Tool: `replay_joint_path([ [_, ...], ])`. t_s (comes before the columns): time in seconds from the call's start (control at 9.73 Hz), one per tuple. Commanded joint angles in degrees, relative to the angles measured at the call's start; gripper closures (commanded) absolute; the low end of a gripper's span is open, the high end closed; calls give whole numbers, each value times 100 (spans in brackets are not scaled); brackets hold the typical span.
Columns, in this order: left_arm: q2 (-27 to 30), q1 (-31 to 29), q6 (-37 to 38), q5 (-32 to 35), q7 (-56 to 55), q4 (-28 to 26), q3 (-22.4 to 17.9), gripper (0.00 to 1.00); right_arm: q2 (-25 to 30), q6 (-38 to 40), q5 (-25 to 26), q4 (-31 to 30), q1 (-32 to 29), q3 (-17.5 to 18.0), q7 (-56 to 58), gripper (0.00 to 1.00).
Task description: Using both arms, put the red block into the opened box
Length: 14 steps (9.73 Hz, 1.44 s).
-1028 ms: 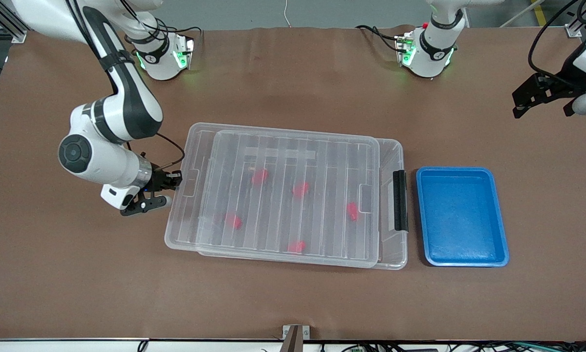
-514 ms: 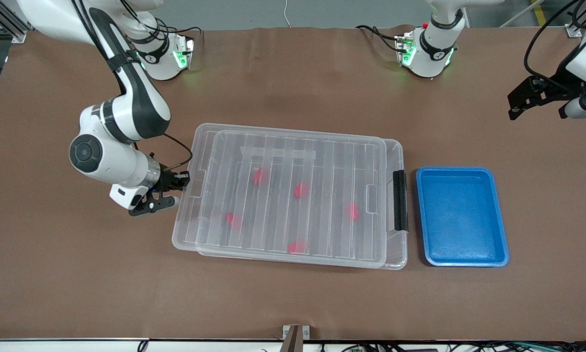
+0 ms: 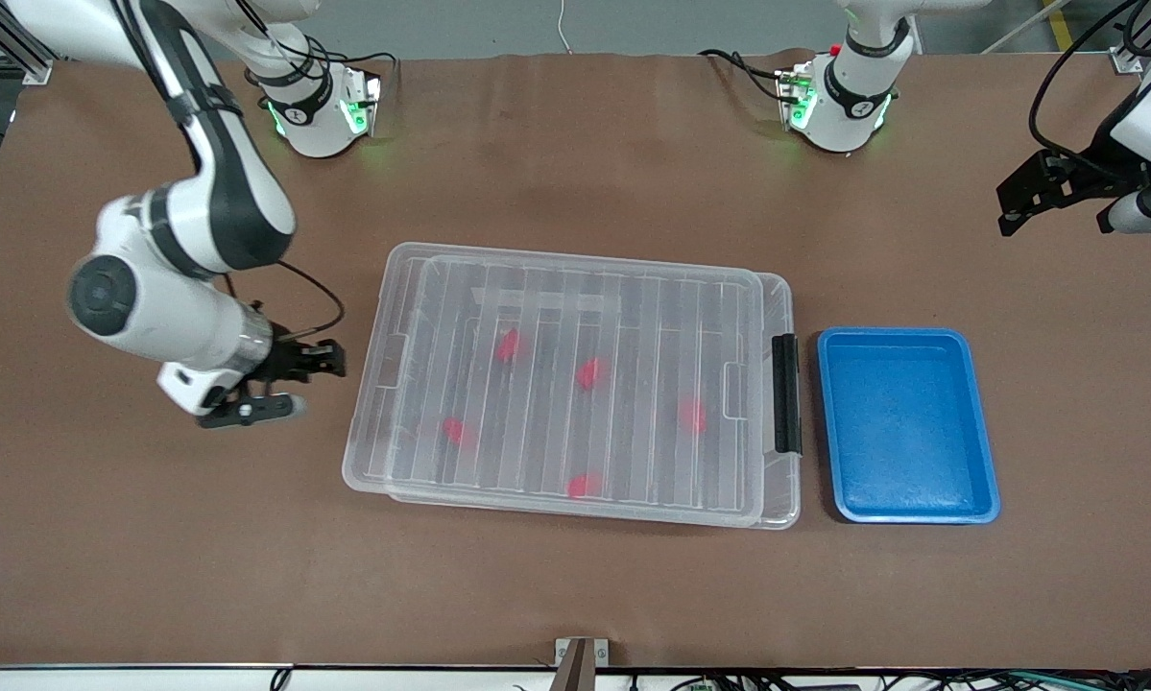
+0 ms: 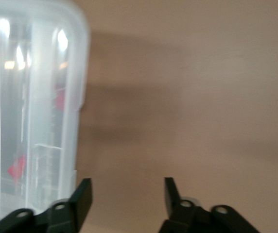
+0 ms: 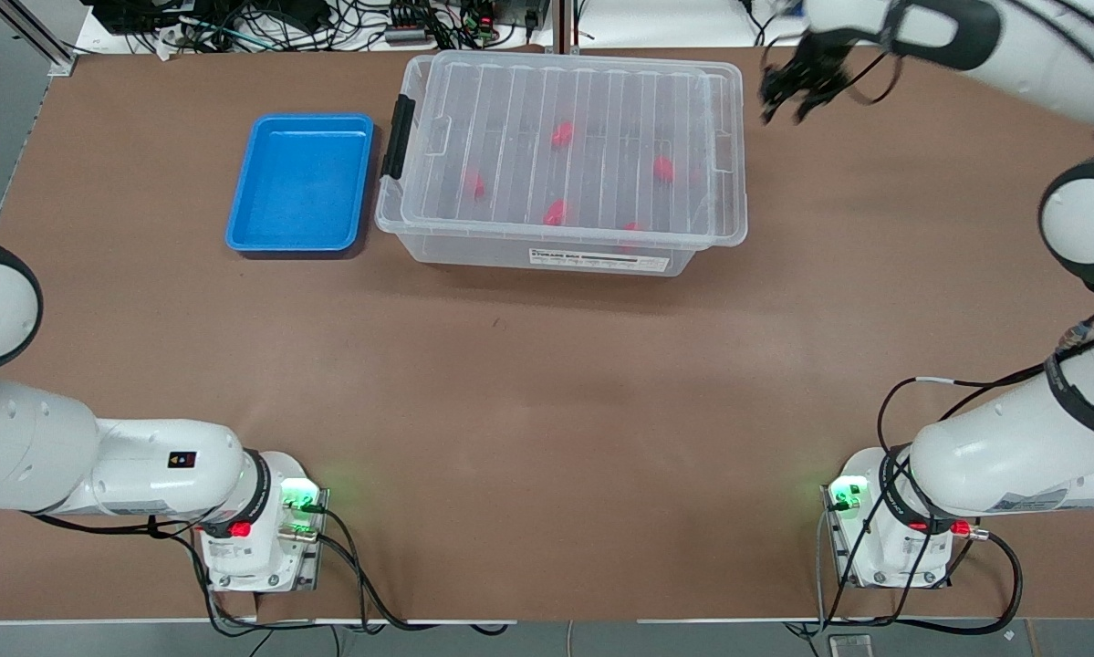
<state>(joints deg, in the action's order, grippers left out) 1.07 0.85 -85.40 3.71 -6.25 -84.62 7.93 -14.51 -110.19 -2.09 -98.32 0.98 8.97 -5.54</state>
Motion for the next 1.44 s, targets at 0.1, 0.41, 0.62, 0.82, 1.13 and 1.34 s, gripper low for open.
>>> replay_joint_path([
  [0.1,-72,-5,14,-10,195,-134,-10,0,1220,1050,323,277,-80,-832,-220,0],
  [0.41,-72,12,32,34,239,-134,-19,0,1328,2631,236,1304,-255,-1178,-211,0],
  [0.62,-81,12,32,34,238,-134,-11,0,1328,2600,270,1351,-282,-1187,490,0],
  [0.82,-81,65,32,34,230,-125,-2,0,1328,2380,262,1289,-282,-1275,492,0],
  [1.13,-81,82,129,-19,238,-125,51,0,1346,2397,235,1210,-273,-1363,492,0],
  [1.34,-81,56,137,-63,256,-125,42,0,1346,2406,227,1201,-273,-1363,492,0],
])
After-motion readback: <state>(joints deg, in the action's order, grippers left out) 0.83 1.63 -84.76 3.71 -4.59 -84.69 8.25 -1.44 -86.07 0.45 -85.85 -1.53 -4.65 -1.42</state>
